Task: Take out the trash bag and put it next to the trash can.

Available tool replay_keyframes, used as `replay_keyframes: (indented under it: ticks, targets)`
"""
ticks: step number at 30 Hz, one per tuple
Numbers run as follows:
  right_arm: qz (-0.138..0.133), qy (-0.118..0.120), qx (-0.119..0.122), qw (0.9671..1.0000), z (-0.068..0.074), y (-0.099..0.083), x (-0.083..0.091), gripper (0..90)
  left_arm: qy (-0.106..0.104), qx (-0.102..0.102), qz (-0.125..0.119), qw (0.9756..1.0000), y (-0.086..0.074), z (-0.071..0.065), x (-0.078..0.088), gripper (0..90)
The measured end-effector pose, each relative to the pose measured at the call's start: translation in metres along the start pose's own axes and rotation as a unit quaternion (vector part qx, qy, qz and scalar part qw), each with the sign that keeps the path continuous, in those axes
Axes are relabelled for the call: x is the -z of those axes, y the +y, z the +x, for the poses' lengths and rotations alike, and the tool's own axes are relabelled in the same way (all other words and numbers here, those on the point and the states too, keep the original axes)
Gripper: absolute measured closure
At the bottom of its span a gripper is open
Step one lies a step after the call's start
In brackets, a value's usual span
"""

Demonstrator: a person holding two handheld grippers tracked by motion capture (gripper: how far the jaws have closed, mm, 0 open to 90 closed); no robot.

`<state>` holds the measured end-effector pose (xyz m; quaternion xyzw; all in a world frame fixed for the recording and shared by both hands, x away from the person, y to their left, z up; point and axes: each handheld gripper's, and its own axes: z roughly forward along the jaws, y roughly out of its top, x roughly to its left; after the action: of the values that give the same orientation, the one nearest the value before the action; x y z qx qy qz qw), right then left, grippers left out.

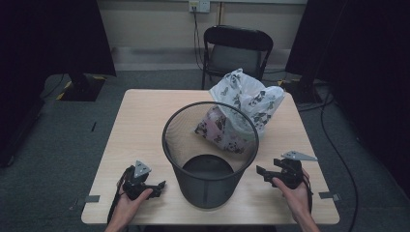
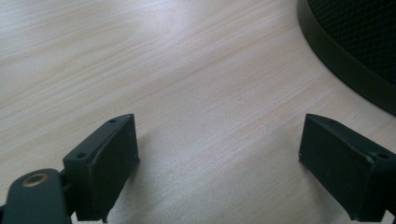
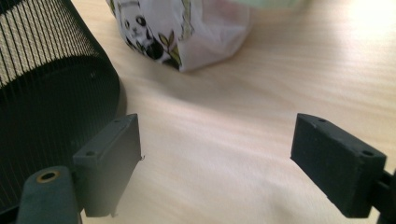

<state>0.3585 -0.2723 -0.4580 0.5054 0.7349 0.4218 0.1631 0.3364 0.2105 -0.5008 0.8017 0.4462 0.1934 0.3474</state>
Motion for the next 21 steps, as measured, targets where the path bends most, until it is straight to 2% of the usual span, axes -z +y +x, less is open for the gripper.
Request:
replay_keyframes:
  ticks: [4, 8, 9, 11, 15, 16, 17, 21]
  targets:
    - [0.005, -0.019, 0.000, 0.9998, 0.001, -0.009, 0.003, 15.2, 0.000, 0.000, 0.000, 1.0000, 0.000, 0.000, 0.000, 11.0]
    - [0.039, -0.039, 0.011, 0.9984, -0.003, -0.021, 0.001, 15.2, 0.000, 0.001, -0.001, 1.0000, 0.000, 0.000, 0.000, 11.0]
    - [0.039, -0.039, 0.011, 0.9984, -0.003, -0.021, 0.001, 15.2, 0.000, 0.001, -0.001, 1.0000, 0.000, 0.000, 0.000, 11.0]
    - [0.047, -0.060, 0.019, 0.9969, -0.005, -0.029, -0.001, 15.2, 0.000, 0.001, -0.001, 1.0000, 0.000, 0.000, 0.000, 11.0]
    - [0.065, -0.076, 0.019, 0.9948, -0.005, -0.035, -0.009, 15.3, 0.000, 0.001, -0.001, 1.0000, 0.000, 0.000, 0.000, 11.0]
    - [0.065, -0.085, 0.026, 0.9939, -0.004, -0.036, -0.011, 15.4, 0.000, 0.001, -0.001, 1.0000, 0.000, 0.000, 0.000, 11.0]
    - [0.066, -0.101, 0.045, 0.9916, 0.000, -0.037, -0.013, 14.6, 0.000, 0.002, -0.001, 1.0000, 0.000, 0.000, 0.000, 11.0]
    - [0.052, -0.108, 0.039, 0.9920, 0.004, -0.040, -0.016, 13.7, 0.000, 0.001, -0.001, 1.0000, 0.000, 0.000, 0.000, 11.0]
